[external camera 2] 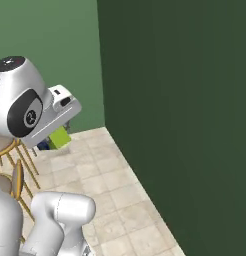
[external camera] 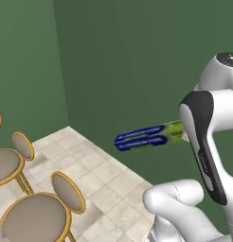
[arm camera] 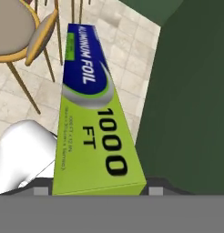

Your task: Retrieve the tupperware and aluminum foil from the cabinet and place them on the dining counter near the plate with carrot and squash to prepare for storing leftovers.

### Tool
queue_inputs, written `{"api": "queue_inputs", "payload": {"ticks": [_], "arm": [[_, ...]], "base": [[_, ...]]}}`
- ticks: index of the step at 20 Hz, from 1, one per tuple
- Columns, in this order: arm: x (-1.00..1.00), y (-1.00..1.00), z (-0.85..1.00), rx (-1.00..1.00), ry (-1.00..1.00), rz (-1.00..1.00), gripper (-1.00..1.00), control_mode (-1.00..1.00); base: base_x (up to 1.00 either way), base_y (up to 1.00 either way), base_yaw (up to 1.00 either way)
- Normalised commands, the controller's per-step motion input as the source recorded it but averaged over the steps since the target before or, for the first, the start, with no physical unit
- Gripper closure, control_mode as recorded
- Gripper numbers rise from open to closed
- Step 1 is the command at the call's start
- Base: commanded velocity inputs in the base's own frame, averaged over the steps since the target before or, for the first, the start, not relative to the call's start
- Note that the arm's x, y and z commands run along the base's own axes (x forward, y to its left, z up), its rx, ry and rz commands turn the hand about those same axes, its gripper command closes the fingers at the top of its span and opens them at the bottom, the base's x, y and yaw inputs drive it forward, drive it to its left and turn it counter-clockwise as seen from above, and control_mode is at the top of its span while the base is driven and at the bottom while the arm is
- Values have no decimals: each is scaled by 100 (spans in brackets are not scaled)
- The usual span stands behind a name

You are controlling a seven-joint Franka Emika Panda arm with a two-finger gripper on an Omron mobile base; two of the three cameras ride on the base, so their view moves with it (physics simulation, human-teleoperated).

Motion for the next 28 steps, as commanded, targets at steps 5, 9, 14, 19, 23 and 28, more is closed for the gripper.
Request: {"api": "queue_inputs", "payload": {"ticks": [5, 9, 14, 19, 23, 28], "arm": [[0, 0, 0, 0, 0, 0, 100, 100], [0, 0, 0, 0, 0, 0, 100, 100], [0, 0, 0, 0, 0, 0, 100, 100], [0, 0, 0, 0, 0, 0, 100, 100], [0, 0, 0, 0, 0, 0, 100, 100], [0, 0, 0, 0, 0, 0, 100, 100]], "base": [[100, -7, 47], [100, -5, 47], [100, -3, 47], [100, -13, 45], [100, -44, 34], [100, -48, 34]]}}
